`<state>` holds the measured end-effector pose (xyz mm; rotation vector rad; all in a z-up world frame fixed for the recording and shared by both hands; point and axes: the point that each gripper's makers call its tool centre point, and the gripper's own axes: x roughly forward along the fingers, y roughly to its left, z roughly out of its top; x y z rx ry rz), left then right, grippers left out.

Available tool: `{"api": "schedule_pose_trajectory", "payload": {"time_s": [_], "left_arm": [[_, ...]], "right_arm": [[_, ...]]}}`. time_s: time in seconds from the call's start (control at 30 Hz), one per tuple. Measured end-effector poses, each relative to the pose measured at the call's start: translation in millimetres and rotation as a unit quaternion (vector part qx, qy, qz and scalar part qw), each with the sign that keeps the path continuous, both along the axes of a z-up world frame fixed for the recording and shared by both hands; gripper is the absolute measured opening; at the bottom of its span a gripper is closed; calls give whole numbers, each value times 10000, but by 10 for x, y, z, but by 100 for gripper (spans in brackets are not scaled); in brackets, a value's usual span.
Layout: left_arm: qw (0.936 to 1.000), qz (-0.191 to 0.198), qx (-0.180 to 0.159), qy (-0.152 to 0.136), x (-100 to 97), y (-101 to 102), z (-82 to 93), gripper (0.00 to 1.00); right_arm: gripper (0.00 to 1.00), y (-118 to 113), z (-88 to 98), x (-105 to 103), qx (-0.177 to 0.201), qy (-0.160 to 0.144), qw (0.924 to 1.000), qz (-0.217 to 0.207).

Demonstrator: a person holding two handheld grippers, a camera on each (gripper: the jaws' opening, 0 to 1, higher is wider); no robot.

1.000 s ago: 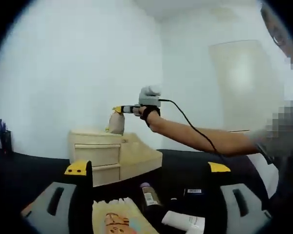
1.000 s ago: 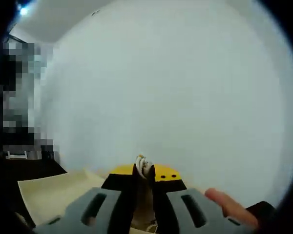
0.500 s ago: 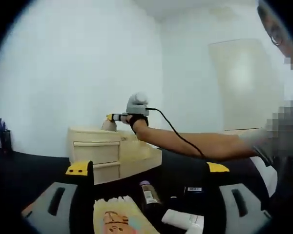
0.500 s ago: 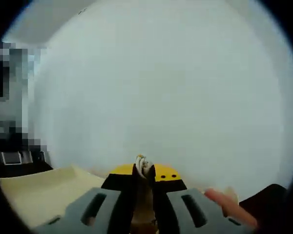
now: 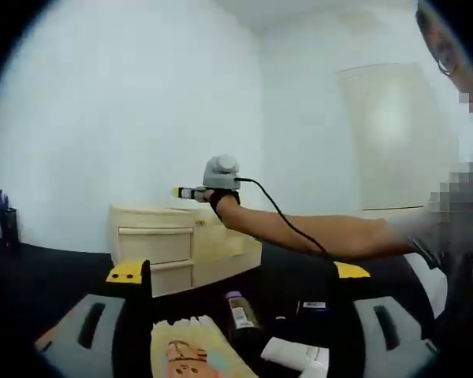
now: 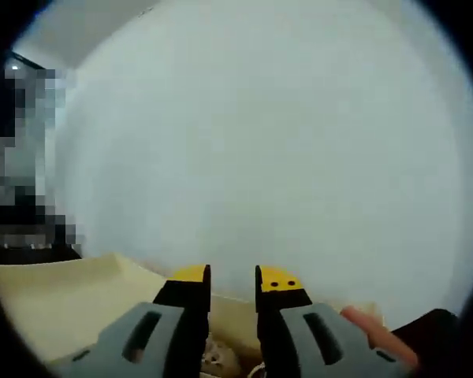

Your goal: Open the drawer, pick up the cosmetic bottles from the table one by one, place them into the drawer, release the gripper, close the drawer, and move the gripper away

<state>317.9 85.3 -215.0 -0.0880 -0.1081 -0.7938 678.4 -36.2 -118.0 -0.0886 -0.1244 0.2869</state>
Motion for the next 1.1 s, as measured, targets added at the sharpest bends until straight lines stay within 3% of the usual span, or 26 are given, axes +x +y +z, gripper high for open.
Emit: {"api": "schedule_pose_trajectory", "payload": {"time_s": [0.37, 0.5, 0.57, 0.63, 0.7, 0.77, 0.87, 0.97, 1.03, 1.1], "left_arm": [[9999, 98, -58, 75, 54, 86, -21, 90], [9999, 96, -115, 75, 73, 133, 7, 90], [9998, 101, -147, 91, 73, 143, 7, 90], [9997, 146, -159, 91, 77, 162, -4, 90], [9996, 159, -211, 110, 89, 194, -8, 90], [9995, 110, -271, 124, 80, 187, -14, 90], [9993, 36, -339, 141, 58, 143, -35, 90], [9994, 47, -308, 146, 45, 120, -62, 91], [9994, 33, -299, 174, 35, 105, -85, 91], [9994, 12, -270, 194, 16, 84, -106, 91]], "right_arm": [[20, -91, 209, -242, -34, 12, 9999, 168], [34, -61, 266, -389, -135, 254, 9982, 531], [34, -91, 411, -420, -242, 248, 9977, 589], [34, -92, 401, -601, -301, 209, 9971, 662], [36, -114, 491, -612, -343, 225, 9959, 807], [38, -102, 473, -908, -390, 181, 9944, 961], [53, -59, 432, -1331, -541, 152, 9904, 1265], [62, -53, 464, -1494, -700, 217, 9873, 1408], [65, -65, 506, -1775, -781, 168, 9851, 1526], [68, -44, 557, -1857, -879, 147, 9815, 1693]]}}
